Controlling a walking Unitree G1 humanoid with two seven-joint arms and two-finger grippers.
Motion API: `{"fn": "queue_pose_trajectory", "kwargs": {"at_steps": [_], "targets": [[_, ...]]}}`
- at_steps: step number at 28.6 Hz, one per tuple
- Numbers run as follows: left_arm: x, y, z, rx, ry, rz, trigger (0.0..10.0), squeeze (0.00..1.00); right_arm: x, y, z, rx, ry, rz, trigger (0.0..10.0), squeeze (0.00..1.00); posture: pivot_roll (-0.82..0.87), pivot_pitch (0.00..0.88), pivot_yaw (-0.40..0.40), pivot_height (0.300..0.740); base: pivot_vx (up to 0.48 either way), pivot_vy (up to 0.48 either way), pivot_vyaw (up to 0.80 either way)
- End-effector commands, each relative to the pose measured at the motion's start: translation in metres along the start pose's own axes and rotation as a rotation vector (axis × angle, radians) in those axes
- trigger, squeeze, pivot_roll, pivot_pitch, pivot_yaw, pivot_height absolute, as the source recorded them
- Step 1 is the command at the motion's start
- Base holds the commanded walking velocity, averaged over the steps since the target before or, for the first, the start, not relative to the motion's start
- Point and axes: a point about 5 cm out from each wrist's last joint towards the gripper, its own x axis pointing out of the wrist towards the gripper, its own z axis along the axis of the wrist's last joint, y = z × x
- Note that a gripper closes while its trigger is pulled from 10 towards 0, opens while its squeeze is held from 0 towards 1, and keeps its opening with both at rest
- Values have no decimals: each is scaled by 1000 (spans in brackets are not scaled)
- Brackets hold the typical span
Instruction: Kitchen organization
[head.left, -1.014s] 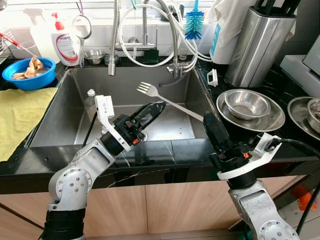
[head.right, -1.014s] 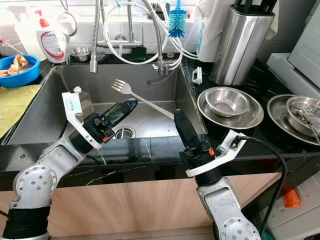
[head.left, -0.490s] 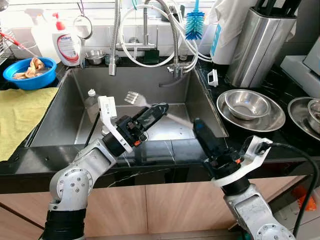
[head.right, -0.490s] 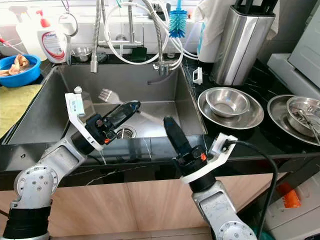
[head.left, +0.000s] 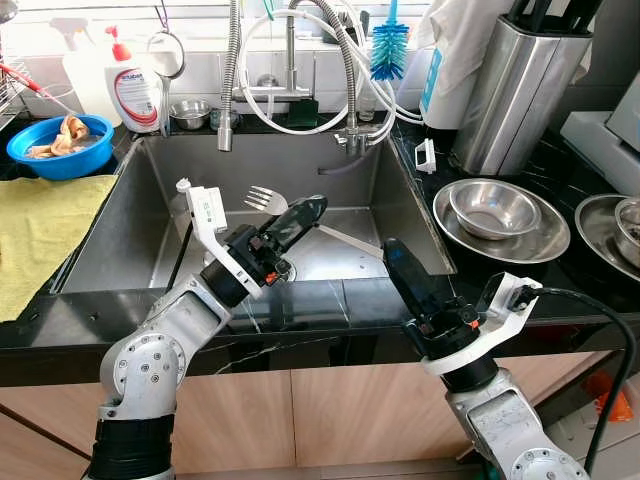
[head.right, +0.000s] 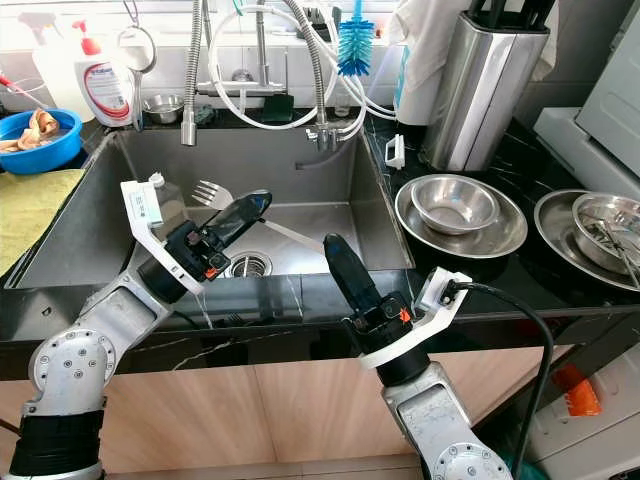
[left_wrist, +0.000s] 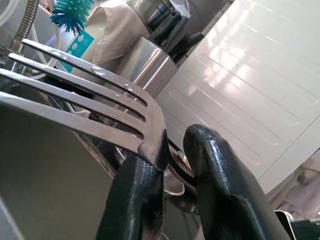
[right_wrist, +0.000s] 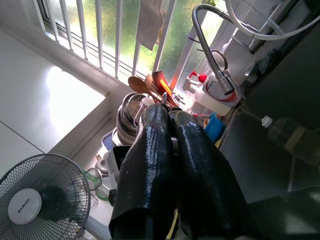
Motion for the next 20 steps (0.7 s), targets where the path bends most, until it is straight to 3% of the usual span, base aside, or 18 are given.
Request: {"fn": "queue_pose_trajectory", "kwargs": {"at_steps": [1, 14, 15, 16, 18, 20], "targets": [[1, -1, 3, -11, -14, -7, 0, 0, 0, 1, 4, -28, -19, -6, 10000, 0, -30, 0, -18, 740, 0, 0, 0], [2, 0, 7, -55, -44, -4, 0, 0, 2, -7, 13, -80, -87, -70, 10000, 16, -29, 0, -14, 740, 0, 0, 0], [2, 0, 7, -56, -46, -3, 0, 0, 2, -7, 14, -83, -89, -73, 10000, 212, -29, 0, -14, 740, 0, 0, 0], [3, 1, 8, -59, -50, -1, 0, 0, 3, -7, 14, -85, -93, -77, 10000, 769, -29, 0, -13, 740, 0, 0, 0], [3, 2, 10, -73, -65, 6, 0, 0, 3, -8, 15, -92, -101, -81, 10000, 1000, -30, 0, -13, 740, 0, 0, 0], [3, 2, 10, -80, -72, 9, 0, 0, 3, -8, 15, -96, -103, -82, 10000, 1000, -30, 0, -13, 740, 0, 0, 0]]}}
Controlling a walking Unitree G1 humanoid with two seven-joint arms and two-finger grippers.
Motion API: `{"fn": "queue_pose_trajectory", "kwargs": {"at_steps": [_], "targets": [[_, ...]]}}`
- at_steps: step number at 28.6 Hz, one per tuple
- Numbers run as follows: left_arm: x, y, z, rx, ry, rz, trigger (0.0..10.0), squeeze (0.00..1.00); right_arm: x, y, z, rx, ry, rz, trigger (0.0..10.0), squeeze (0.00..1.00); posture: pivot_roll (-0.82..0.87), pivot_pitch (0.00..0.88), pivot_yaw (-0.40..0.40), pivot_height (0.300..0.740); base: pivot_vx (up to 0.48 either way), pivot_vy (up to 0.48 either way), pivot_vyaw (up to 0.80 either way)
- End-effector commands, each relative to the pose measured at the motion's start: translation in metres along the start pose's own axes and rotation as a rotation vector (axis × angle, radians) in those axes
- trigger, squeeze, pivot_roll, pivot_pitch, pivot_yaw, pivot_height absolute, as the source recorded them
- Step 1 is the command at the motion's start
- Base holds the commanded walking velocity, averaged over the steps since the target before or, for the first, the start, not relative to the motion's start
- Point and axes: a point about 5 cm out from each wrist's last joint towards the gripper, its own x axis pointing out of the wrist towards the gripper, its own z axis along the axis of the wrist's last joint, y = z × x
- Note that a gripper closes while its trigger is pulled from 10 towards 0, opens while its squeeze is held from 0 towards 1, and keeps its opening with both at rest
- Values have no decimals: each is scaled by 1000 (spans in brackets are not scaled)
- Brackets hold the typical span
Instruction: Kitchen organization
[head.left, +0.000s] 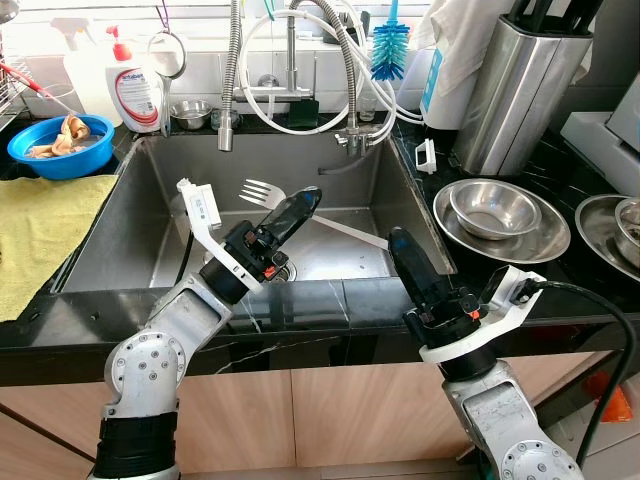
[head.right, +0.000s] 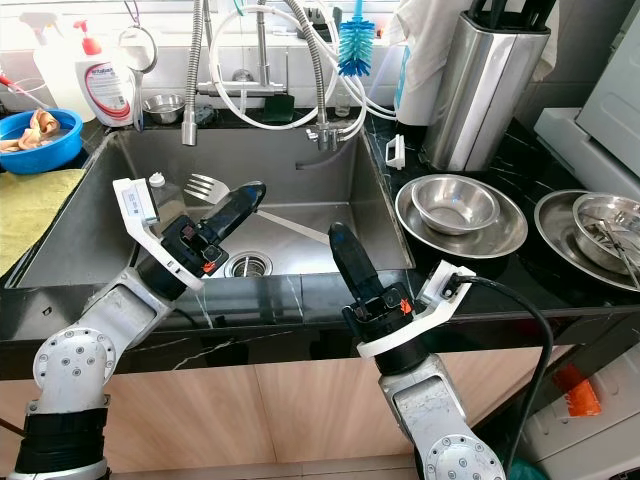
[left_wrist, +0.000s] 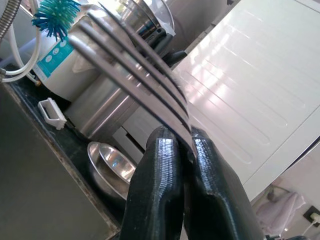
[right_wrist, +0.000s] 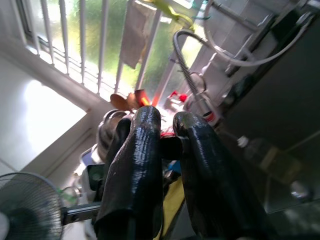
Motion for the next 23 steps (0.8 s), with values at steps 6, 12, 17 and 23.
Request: {"fn": "queue_pose_trajectory", "kwargs": {"at_steps": [6, 12, 17, 23], "targets": [[1, 7, 16, -34, -106, 78, 0, 0, 2, -3, 11, -78, -64, -41, 10000, 1000, -29, 0, -14, 740, 0, 0, 0], [1, 19, 34, 41, -207, 215, 0, 0, 0, -8, 12, -130, -56, -82, 10000, 1000, -28, 0, -12, 740, 0, 0, 0], [-5, 43, 47, 257, -264, 478, 3176, 0, 1, -17, 12, -320, -4, -195, 10000, 0, -26, 0, -11, 740, 0, 0, 0], [-12, 45, 62, 649, -176, 532, 10000, 0, -5, -22, 41, -649, -47, -371, 10000, 0, -27, 0, -6, 740, 0, 0, 0]]}}
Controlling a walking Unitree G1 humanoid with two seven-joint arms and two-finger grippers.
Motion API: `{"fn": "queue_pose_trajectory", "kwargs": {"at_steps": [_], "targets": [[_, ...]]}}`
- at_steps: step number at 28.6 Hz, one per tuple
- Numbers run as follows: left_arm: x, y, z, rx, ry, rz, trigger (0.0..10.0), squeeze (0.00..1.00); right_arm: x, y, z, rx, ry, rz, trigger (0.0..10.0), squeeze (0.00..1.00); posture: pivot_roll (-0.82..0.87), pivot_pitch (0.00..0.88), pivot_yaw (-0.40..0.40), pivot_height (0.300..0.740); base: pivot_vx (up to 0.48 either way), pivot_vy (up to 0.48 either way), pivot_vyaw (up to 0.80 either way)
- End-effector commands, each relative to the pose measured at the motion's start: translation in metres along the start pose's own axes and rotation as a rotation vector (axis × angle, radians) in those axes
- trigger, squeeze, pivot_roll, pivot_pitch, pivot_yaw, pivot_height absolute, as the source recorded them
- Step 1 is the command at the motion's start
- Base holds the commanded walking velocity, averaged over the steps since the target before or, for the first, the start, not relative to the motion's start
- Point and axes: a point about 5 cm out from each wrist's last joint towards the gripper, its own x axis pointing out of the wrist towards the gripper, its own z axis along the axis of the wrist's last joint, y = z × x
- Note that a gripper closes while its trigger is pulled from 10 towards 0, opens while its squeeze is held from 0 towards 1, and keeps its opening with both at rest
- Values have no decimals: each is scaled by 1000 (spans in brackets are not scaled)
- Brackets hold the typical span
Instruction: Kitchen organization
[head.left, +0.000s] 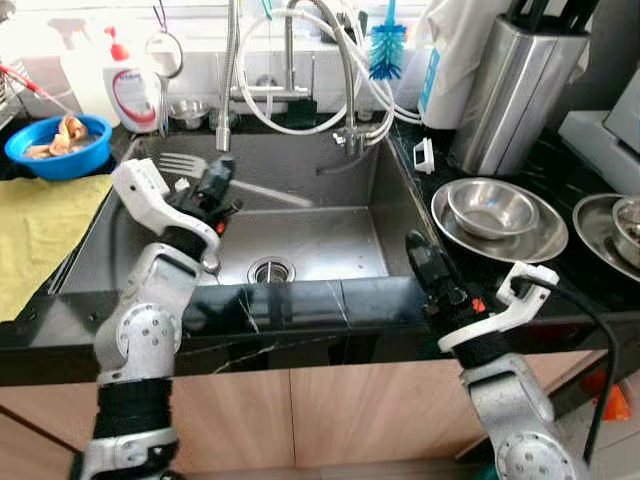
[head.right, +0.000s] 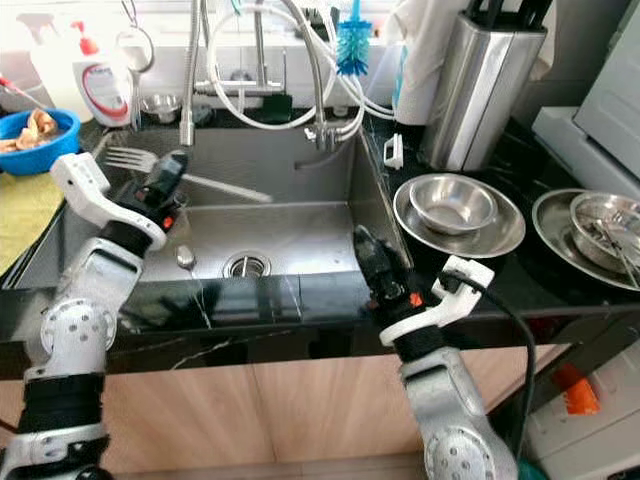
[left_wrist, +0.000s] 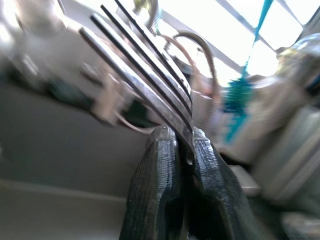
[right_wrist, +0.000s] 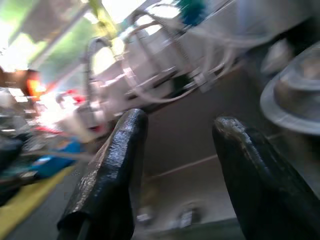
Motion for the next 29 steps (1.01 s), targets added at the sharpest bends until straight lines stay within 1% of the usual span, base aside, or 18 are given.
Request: {"fn": "queue_pose_trajectory", "kwargs": {"at_steps": [1, 2, 5, 6, 7, 8, 9, 10, 11, 12, 17, 18, 22, 24, 25, 26, 28, 29], "targets": [[1, -5, 1, 102, -12, -40, 10000, 0, 0, 0, 8, -70, -28, -26, 10000, 0, -27, 0, -6, 740, 0, 0, 0], [1, -5, 1, 102, -12, -40, 10000, 0, 0, 0, 8, -70, -28, -26, 10000, 0, -27, 0, -6, 740, 0, 0, 0], [3, 0, 5, 275, -18, -51, 10000, 0, -5, 0, 18, -233, -42, -35, 10000, 0, -28, 0, 0, 740, 0, 0, 0], [3, 0, 5, 275, -18, -51, 10000, 0, -5, 0, 18, -233, -42, -35, 10000, 0, -28, 0, 0, 740, 0, 0, 0], [2, 6, 2, 437, -13, -69, 10000, 0, -9, 1, 24, -305, -66, -56, 10000, 0, -31, 0, 4, 740, 0, 0, 0], [2, 6, 2, 437, -13, -69, 10000, 0, -9, 1, 24, -305, -66, -56, 10000, 0, -31, 0, 4, 740, 0, 0, 0], [1, 9, 0, 533, -5, -88, 10000, 0, -11, 1, 26, -340, -77, -65, 10000, 0, -33, 0, 5, 740, 0, 0, 0], [-2, 12, -4, 670, 8, -135, 10000, 0, -14, 3, 29, -393, -86, -70, 10000, 0, -34, 0, 9, 740, 0, 0, 0], [-2, 12, -4, 670, 8, -135, 10000, 0, -14, 3, 29, -393, -86, -70, 10000, 0, -34, 0, 9, 740, 0, 0, 0], [-3, 18, -4, 733, 11, -147, 10000, 0, -17, 4, 30, -431, -89, -71, 10000, 0, -38, 0, 12, 740, 0, 0, 0], [-4, 34, -2, 821, 23, -130, 10000, 0, -24, 5, 30, -481, -84, -80, 10000, 0, -36, 0, 16, 740, 0, 0, 0], [-6, 38, -5, 883, 41, -152, 10000, 0, -27, 4, 30, -501, -81, -93, 10000, 0, -43, 0, 21, 740, 0, 0, 0], [-12, 54, -18, 853, 114, -112, 10000, 0, -34, -2, 25, -522, -63, -144, 10000, 0, -45, 0, 24, 740, 0, 0, 0], [-15, 60, -25, 816, 144, -85, 10000, 0, -35, -4, 22, -528, -54, -159, 10000, 0, -45, 0, 24, 740, 0, 0, 0], [-18, 65, -32, 754, 171, -46, 10000, 0, -37, -5, 19, -546, -38, -173, 10000, 0, -50, 0, 26, 740, 0, 0, 0], [-18, 65, -32, 754, 171, -46, 10000, 0, -37, -5, 19, -546, -38, -173, 10000, 0, -50, 0, 26, 740, 0, 0, 0], [-20, 70, -39, 678, 189, 8, 10000, 0, -38, -7, 16, -552, -29, -188, 10000, 0, -52, 0, 25, 740, 0, 0, 0], [-20, 70, -39, 678, 189, 8, 10000, 0, -38, -7, 16, -552, -29, -188, 10000, 0, -52, 0, 25, 740, 0, 0, 0]]}}
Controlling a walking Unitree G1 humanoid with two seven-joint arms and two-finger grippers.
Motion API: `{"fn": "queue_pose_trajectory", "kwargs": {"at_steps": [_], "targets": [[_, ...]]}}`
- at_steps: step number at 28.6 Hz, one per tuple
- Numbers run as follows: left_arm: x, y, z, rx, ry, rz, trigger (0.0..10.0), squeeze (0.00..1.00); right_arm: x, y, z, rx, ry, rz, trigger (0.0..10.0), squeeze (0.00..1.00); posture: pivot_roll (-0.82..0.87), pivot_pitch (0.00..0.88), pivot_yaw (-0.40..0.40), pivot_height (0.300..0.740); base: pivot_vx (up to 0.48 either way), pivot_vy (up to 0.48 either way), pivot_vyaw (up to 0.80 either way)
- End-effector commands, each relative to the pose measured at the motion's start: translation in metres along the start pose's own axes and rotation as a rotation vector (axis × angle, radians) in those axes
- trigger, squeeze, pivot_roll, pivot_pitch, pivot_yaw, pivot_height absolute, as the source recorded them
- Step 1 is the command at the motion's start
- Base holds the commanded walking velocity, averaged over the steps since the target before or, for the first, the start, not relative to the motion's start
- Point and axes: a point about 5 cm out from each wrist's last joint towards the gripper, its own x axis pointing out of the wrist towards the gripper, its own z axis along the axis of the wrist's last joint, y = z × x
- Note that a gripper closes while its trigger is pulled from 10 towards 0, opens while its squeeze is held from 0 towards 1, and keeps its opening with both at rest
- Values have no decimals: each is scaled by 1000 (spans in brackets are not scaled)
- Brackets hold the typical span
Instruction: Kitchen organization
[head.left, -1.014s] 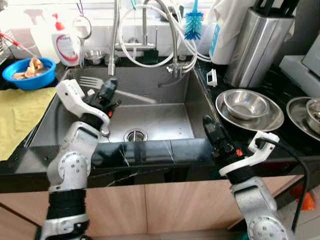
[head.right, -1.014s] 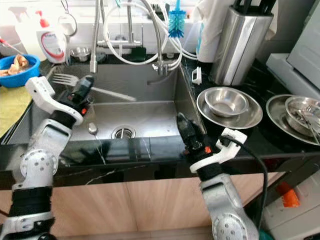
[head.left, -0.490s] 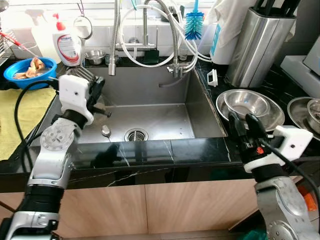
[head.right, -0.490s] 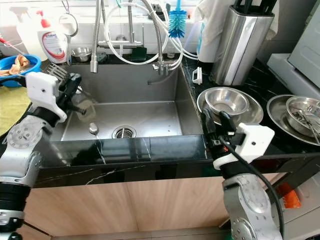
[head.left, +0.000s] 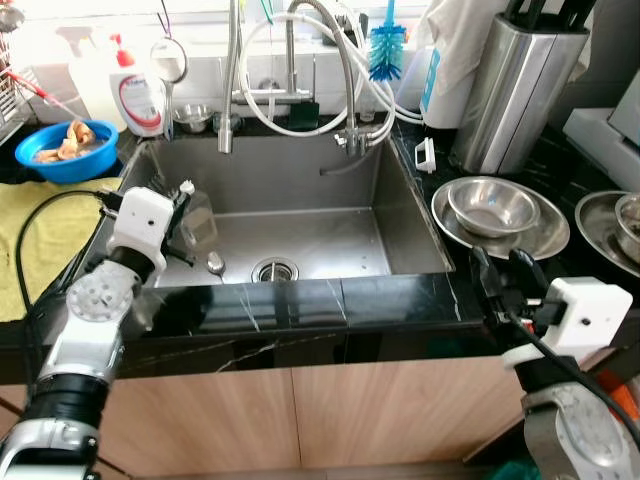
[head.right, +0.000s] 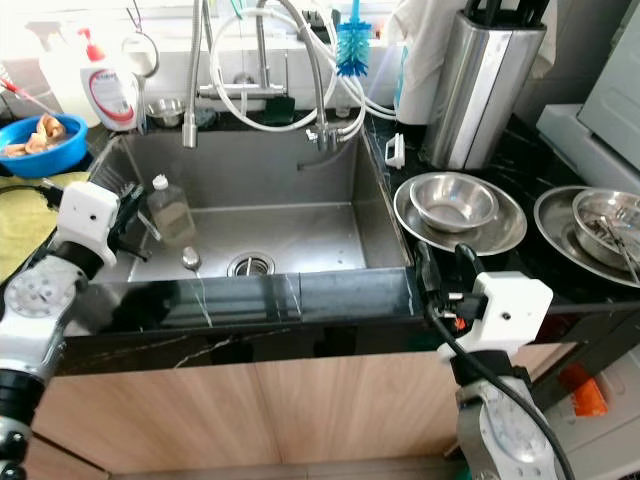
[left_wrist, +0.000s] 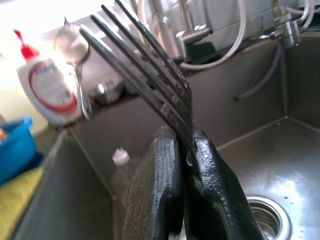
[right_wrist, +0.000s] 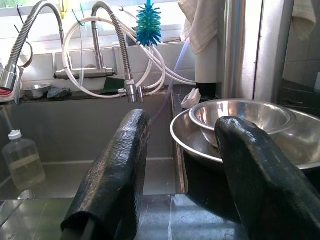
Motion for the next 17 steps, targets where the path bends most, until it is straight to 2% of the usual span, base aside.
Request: {"fn": "queue_pose_trajectory", "kwargs": {"at_steps": [1, 2, 3, 8, 17], "targets": [[-2, 6, -9, -79, 41, 46, 10000, 0, -1, -2, -1, -19, -1, -15, 10000, 0, -52, 0, 23, 740, 0, 0, 0], [-2, 6, -9, -79, 41, 46, 10000, 0, -1, -2, -1, -19, -1, -15, 10000, 0, -52, 0, 23, 740, 0, 0, 0], [-1, 9, -14, -131, 71, 77, 10000, 0, -2, -4, -2, -24, 4, -28, 10000, 0, -55, 0, 23, 740, 0, 0, 0], [1, 13, -21, -196, 105, 118, 10000, 0, -2, -6, -1, -27, -2, -43, 10000, 0, -58, 0, 24, 740, 0, 0, 0], [4, 11, -19, -209, 98, 110, 10000, 0, -1, -4, -3, -17, -4, -59, 10000, 0, -59, 0, 24, 740, 0, 0, 0]]}}
